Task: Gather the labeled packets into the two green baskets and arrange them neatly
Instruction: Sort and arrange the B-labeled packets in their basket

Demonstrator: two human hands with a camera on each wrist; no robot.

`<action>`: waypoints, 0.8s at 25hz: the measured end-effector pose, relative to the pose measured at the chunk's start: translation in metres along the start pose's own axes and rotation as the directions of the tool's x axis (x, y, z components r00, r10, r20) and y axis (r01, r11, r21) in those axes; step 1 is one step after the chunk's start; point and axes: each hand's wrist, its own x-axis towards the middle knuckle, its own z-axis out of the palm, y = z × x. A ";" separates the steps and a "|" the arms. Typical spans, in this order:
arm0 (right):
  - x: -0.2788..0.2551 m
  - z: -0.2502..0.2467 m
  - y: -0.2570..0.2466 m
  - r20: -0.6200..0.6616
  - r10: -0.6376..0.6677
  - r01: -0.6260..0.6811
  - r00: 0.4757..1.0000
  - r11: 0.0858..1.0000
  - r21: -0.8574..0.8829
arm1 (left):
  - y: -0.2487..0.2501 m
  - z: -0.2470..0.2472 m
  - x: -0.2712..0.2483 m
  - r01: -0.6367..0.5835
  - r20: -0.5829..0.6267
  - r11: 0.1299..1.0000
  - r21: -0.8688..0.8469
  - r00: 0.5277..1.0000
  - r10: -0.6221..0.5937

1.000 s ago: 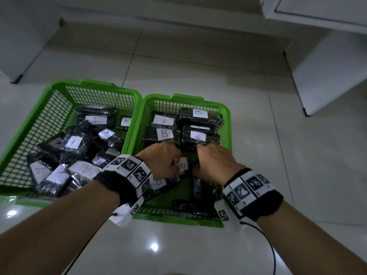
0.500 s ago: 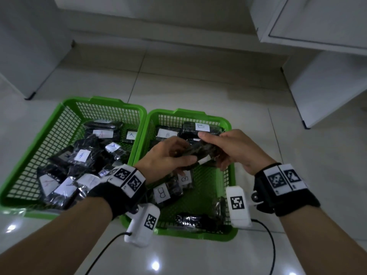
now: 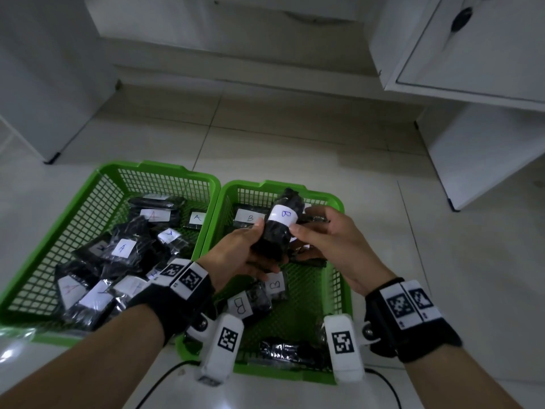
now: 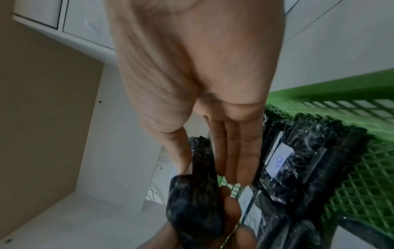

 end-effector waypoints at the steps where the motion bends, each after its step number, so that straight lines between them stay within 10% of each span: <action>1: -0.001 0.002 0.001 -0.012 -0.020 0.019 1.000 1.000 -0.020 | -0.001 0.001 0.001 0.005 0.001 0.997 0.078 1.000 -0.006; 7: -0.006 -0.016 0.003 -0.084 -0.136 0.096 0.987 0.925 -0.366 | -0.011 -0.005 0.004 -0.130 0.166 0.838 0.530 0.985 0.048; 11: 0.012 -0.052 -0.012 -0.241 -0.279 0.123 0.929 0.851 -0.510 | -0.010 -0.025 0.015 -0.213 0.033 0.377 0.901 0.902 0.430; 14: 0.012 -0.057 -0.018 -0.183 -0.285 0.149 0.941 0.834 -0.531 | -0.011 -0.037 0.022 -0.094 0.014 0.209 0.973 0.934 0.357; 20: -0.005 -0.027 0.012 0.072 -0.133 0.142 0.988 0.648 -0.748 | -0.022 -0.012 0.007 -0.277 0.202 0.182 0.943 0.916 0.346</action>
